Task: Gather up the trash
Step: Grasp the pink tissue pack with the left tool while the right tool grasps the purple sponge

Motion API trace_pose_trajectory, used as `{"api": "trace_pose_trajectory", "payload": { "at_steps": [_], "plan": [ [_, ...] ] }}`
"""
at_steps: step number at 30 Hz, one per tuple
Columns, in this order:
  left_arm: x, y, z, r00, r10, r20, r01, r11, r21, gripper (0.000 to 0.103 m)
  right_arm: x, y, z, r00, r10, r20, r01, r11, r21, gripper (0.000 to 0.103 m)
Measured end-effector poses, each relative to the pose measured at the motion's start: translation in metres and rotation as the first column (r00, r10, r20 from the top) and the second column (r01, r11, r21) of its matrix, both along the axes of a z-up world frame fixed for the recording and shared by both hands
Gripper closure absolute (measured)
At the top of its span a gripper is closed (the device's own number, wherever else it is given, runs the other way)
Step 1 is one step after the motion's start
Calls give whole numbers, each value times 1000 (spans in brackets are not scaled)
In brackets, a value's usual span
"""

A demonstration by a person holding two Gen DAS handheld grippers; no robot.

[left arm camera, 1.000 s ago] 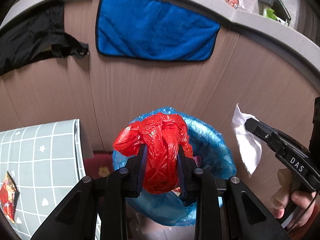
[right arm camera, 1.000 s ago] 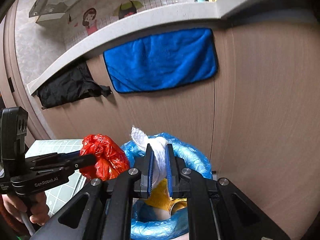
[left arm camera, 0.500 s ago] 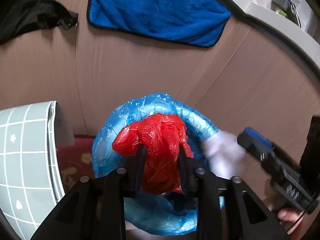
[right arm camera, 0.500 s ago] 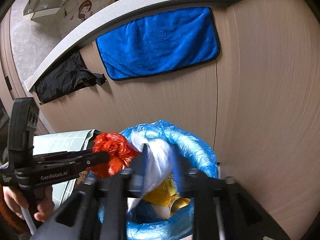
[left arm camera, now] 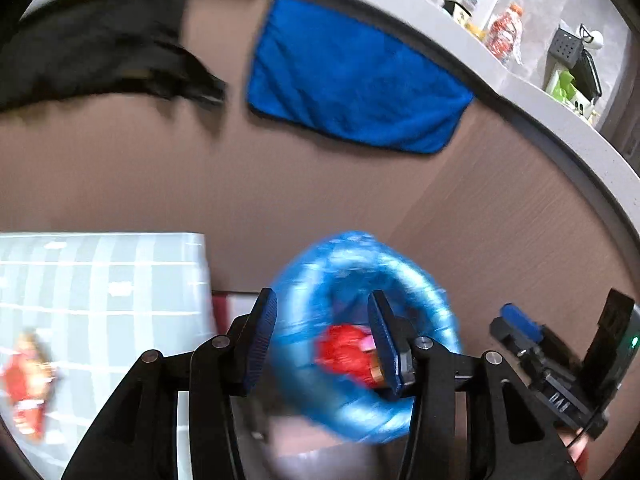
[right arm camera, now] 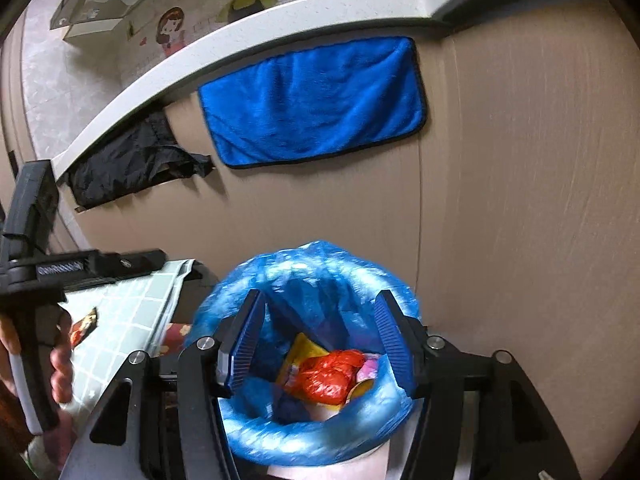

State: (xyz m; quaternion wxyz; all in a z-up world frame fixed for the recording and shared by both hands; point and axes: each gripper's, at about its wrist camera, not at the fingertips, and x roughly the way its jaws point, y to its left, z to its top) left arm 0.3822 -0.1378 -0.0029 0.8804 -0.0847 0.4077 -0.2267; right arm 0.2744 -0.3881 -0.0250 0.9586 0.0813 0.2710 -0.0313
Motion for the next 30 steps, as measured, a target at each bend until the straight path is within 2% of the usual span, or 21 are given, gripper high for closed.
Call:
{"api": "trace_pose_trajectory", "payload": {
  "at_steps": [3, 7, 8, 9, 10, 12, 14, 15, 16, 18, 20, 23, 26, 30],
  "plan": [
    [-18, 44, 6, 997, 76, 14, -77, 997, 16, 55, -7, 19, 4, 999, 54, 5, -54, 998, 19, 48],
    [-53, 113, 9, 976, 210, 50, -213, 975, 59, 55, -13, 64, 9, 984, 181, 6, -181, 983, 40, 48],
    [-64, 133, 9, 966, 252, 58, -256, 964, 77, 55, -14, 81, 9, 974, 225, 4, -225, 974, 40, 48],
    [-73, 151, 8, 957, 285, 60, -289, 953, 89, 55, -14, 113, 9, 951, 308, -6, -308, 951, 40, 48],
    [-81, 166, 8, 949, 311, 58, -315, 944, 94, 55, -14, 113, 9, 951, 308, -6, -308, 951, 40, 48],
    [-101, 210, 6, 921, 387, 43, -389, 916, 95, 55, -16, 141, 8, 928, 373, -18, -372, 928, 33, 48],
    [-115, 240, 4, 895, 445, 37, -446, 889, 100, 55, -17, 182, 2, 886, 462, -46, -461, 887, 21, 48],
    [-125, 260, 0, 873, 486, 34, -487, 867, 101, 55, -19, 214, -5, 849, 523, -77, -524, 852, 9, 48],
    [-135, 279, -3, 849, 527, 29, -527, 844, 101, 55, -19, 214, -5, 849, 523, -77, -524, 852, 9, 48],
    [-147, 304, -11, 817, 577, 10, -576, 812, 94, 55, -23, 246, -15, 806, 580, -117, -584, 812, 1, 48],
    [-160, 330, -20, 783, 622, -11, -619, 780, 90, 55, -29, 281, -30, 747, 643, -166, -652, 759, 5, 48],
    [-174, 354, -30, 743, 669, -23, -666, 741, 88, 55, -38, 316, -52, 689, 686, -235, -702, 712, 19, 48],
    [-180, 367, -38, 718, 695, -34, -692, 718, 75, 55, -45, 335, -70, 646, 703, -297, -728, 685, 39, 45],
    [-183, 376, -49, 702, 709, -67, -707, 705, 55, 54, -48, 346, -88, 624, 691, -364, -736, 677, 24, 37]
  ]
}}
